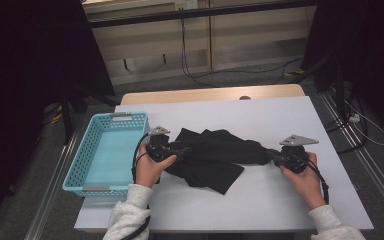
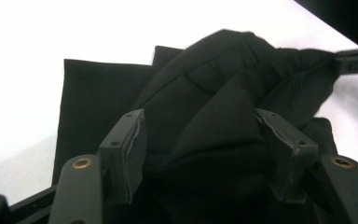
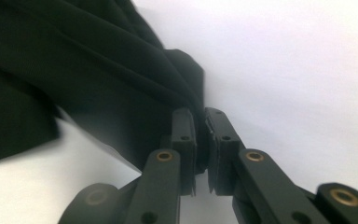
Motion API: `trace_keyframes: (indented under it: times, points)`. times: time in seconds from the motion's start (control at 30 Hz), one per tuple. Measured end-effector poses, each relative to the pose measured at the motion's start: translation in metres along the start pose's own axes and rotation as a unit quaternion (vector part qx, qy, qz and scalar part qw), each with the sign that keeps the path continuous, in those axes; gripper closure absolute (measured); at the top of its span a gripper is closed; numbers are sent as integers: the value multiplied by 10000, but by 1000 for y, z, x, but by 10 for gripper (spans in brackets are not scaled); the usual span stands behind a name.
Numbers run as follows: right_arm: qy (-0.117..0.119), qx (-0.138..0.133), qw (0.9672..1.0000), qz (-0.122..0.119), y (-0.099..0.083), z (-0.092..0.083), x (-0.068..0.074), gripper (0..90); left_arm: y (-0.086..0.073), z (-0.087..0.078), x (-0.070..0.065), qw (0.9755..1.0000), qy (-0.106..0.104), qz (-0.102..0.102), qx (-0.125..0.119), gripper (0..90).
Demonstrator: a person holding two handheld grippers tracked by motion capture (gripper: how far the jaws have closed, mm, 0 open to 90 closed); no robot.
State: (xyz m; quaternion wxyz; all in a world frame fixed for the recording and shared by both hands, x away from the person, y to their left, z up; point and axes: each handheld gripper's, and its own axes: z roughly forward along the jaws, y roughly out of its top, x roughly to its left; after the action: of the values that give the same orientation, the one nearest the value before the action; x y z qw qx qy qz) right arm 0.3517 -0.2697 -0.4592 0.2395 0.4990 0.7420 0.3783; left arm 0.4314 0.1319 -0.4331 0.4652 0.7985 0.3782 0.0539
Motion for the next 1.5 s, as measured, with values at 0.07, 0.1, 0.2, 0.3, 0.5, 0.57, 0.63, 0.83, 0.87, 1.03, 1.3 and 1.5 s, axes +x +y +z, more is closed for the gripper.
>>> trace_keyframes:
  times: [0.07,0.1,0.2,0.3,0.5,0.57,0.63,0.83,0.87,1.03,1.3,1.5]
  points:
    - [-2,5,10000,68,-1,2,-1,823,-3,-1,-1,10000,-29,36,60,371]
    - [-35,15,10000,63,-1,2,-1,823,-3,-1,-1,10000,-33,50,69,371]
    - [-24,58,10000,-9,0,4,0,820,-5,-3,-2,9999,-98,41,116,465]
    - [-67,66,10000,2,0,5,-2,826,-5,-5,0,9999,-120,-13,74,460]
    - [-106,105,9998,101,0,1,-9,840,-3,-10,3,10000,-66,13,-36,449]
    - [-130,79,9998,152,0,-1,-12,843,-2,-10,2,9999,-93,9,-77,442]
    - [-158,45,9997,197,0,-4,-15,845,-2,-10,2,10000,-79,-4,-56,448]
    - [27,10,9995,303,-1,-6,-21,825,-5,-5,3,9999,-142,-42,44,548]
    - [-22,16,9996,274,0,-6,-20,810,-5,-3,1,9999,-139,11,50,555]
    - [85,51,9997,229,1,-5,-17,792,-2,3,-6,9996,-239,142,83,594]
    - [98,-68,9999,89,7,-10,-13,636,0,6,-11,9991,-372,-47,221,895]
    - [236,-436,9987,-80,19,-19,-8,732,1,-3,-2,9991,-304,-290,116,900]
